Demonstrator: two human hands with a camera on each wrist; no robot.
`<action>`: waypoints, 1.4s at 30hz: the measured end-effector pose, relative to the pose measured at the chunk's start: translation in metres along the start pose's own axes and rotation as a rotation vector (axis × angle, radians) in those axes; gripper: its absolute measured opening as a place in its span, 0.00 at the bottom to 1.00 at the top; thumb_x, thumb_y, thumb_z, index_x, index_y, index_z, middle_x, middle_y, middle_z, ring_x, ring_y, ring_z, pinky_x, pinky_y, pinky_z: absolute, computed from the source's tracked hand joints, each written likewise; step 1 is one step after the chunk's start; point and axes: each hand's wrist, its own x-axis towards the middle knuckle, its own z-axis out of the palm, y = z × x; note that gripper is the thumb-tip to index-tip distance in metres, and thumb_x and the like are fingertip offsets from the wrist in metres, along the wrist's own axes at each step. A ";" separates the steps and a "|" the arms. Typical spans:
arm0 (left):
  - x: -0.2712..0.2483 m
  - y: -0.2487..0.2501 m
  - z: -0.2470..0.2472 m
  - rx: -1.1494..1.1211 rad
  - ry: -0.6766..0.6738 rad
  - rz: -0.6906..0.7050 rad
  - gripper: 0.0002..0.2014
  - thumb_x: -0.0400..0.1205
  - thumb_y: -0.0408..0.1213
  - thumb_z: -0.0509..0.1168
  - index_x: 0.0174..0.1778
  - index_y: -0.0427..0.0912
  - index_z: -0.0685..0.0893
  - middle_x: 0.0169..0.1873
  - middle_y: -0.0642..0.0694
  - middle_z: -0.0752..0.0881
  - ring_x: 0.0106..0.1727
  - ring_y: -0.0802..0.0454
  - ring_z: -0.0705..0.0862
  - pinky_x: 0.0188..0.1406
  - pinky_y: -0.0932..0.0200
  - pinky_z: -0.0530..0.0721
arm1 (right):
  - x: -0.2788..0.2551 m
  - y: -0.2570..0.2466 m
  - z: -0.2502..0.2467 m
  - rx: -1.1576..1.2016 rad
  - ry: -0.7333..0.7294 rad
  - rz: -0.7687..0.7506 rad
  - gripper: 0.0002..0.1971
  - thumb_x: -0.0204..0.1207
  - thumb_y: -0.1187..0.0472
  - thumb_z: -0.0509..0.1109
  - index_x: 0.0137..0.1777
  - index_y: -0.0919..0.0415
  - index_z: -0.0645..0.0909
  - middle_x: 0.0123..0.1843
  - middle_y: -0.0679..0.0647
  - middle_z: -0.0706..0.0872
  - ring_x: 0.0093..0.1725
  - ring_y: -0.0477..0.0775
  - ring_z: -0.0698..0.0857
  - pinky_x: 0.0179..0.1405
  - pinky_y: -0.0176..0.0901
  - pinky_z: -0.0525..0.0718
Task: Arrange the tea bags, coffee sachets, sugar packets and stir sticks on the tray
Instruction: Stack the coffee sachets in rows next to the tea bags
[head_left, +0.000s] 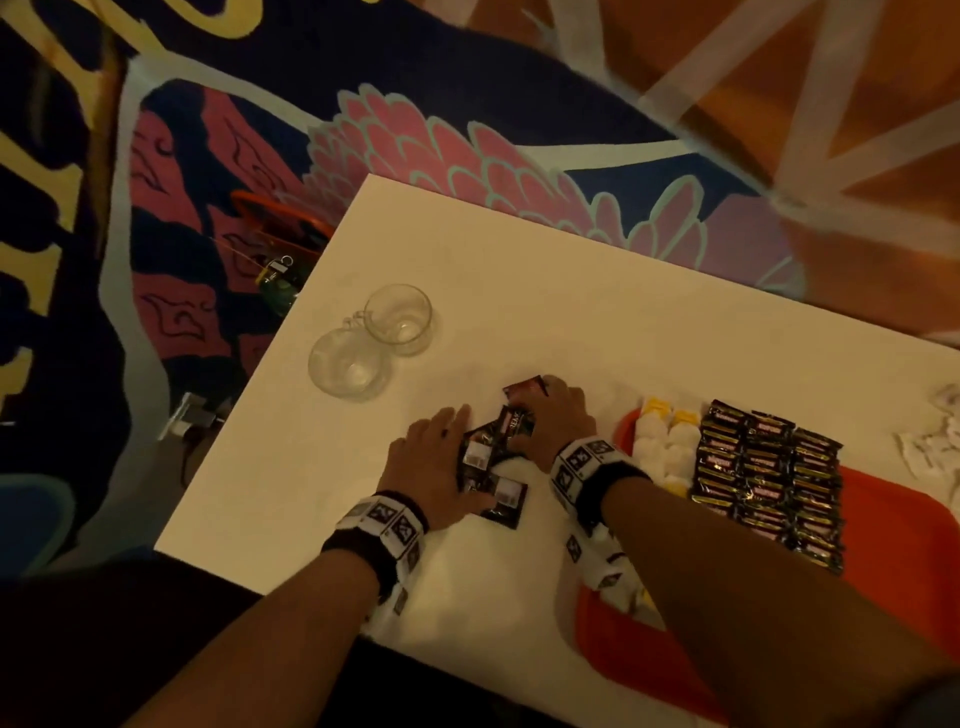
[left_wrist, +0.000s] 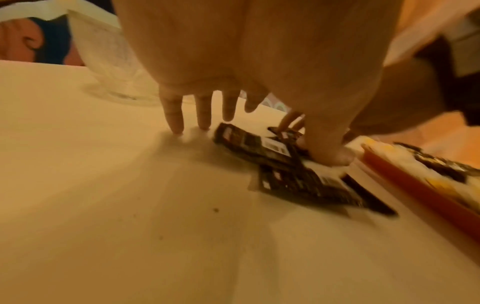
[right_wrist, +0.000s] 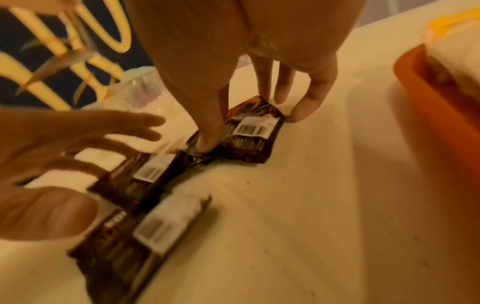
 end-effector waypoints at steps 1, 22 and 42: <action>-0.004 0.004 0.004 0.050 -0.002 0.007 0.59 0.71 0.71 0.68 0.88 0.51 0.41 0.86 0.48 0.53 0.83 0.41 0.58 0.78 0.42 0.64 | -0.002 -0.002 0.003 -0.025 -0.004 -0.023 0.29 0.70 0.52 0.79 0.71 0.41 0.75 0.82 0.53 0.56 0.79 0.62 0.57 0.76 0.60 0.69; -0.021 0.018 0.016 -0.224 -0.096 -0.163 0.20 0.83 0.44 0.68 0.69 0.41 0.75 0.64 0.40 0.78 0.67 0.39 0.76 0.64 0.48 0.76 | -0.073 0.012 0.011 0.343 0.083 0.177 0.21 0.82 0.63 0.63 0.74 0.60 0.74 0.72 0.59 0.80 0.71 0.61 0.77 0.69 0.45 0.73; -0.065 0.155 -0.045 -0.599 -0.126 0.267 0.10 0.87 0.45 0.62 0.57 0.44 0.80 0.30 0.44 0.83 0.24 0.47 0.82 0.24 0.50 0.86 | -0.171 0.011 -0.060 0.654 0.304 0.040 0.17 0.84 0.54 0.64 0.71 0.56 0.80 0.66 0.56 0.85 0.66 0.57 0.81 0.66 0.46 0.77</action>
